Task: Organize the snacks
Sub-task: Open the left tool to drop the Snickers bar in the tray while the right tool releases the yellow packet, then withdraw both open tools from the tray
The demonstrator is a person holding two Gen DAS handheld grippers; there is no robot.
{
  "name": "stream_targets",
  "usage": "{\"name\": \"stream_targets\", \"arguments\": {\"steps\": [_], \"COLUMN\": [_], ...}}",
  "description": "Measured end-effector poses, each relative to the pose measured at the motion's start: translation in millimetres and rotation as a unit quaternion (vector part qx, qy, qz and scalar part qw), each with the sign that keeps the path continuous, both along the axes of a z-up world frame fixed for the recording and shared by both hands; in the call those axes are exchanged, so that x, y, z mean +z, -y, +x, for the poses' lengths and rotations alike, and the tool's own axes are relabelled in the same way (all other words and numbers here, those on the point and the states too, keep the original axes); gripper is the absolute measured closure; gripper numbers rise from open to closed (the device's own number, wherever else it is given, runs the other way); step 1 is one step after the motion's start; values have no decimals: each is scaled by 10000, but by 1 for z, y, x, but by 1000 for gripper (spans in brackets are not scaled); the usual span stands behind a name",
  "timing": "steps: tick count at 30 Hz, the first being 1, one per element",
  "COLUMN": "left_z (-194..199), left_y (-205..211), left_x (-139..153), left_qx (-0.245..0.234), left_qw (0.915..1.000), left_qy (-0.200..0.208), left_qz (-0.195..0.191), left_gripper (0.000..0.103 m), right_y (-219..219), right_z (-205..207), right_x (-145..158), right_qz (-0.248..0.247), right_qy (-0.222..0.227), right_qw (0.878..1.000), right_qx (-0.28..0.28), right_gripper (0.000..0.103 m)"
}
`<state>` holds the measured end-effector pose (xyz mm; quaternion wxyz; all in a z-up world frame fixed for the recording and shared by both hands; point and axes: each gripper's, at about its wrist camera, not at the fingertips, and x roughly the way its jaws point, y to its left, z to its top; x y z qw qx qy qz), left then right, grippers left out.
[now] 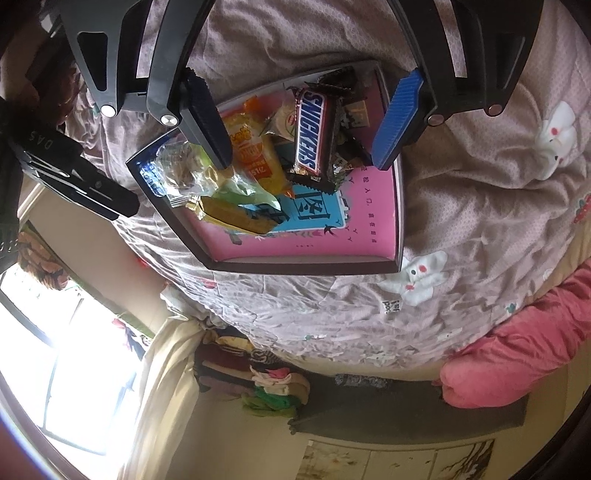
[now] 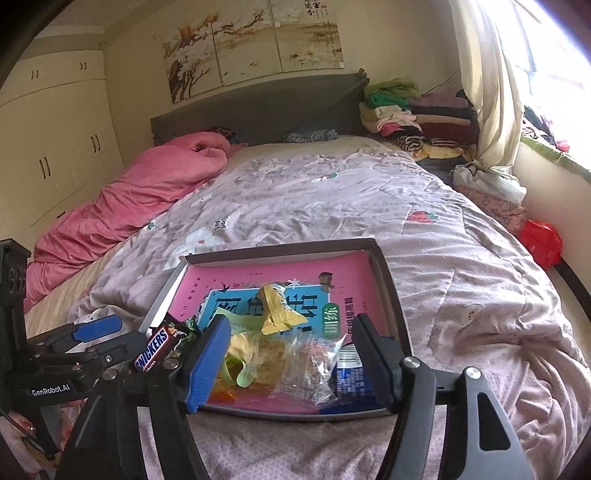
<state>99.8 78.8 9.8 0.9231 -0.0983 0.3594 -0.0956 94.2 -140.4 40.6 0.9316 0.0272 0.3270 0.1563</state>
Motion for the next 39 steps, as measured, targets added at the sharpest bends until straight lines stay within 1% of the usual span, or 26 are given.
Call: {"name": "stream_targets", "arguments": {"steps": [3,10,20,28,30,32,36,39], "left_z": [0,-6,-28,-47,-53,-60,-71,-80], "left_y": [0,1,8,22,25,28,36,40], "left_x": [0,-3,-3,3,3,3,0,-1], "left_qx": [5,58,164,286,302,324,288,305], "left_qw": [10000,9999,9994,9990,9988,9985,9972,9963], "left_qy": [-16,-135,-295,-299,-336,-400,-602,-682], "left_qz": [6,-16,14,181,191,211,340,414], "left_gripper": [23,22,22,22,22,22,22,22], "right_y": [2,3,9,17,20,21,23,21], "right_z": [-2,-7,-33,-51,-56,-61,-74,-84], "right_x": [1,2,0,-2,-1,-1,-1,-5], "right_qz": [-16,-53,-165,-151,-84,-45,-90,-181], "right_qy": [30,17,89,26,-23,-82,-142,-240], "right_qw": [10000,10000,9998,9999,9999,9999,9998,9995], "right_qx": [-32,-25,-21,-72,-90,-106,-107,-61], "right_gripper": [31,28,17,13,10,7,6,5]}}
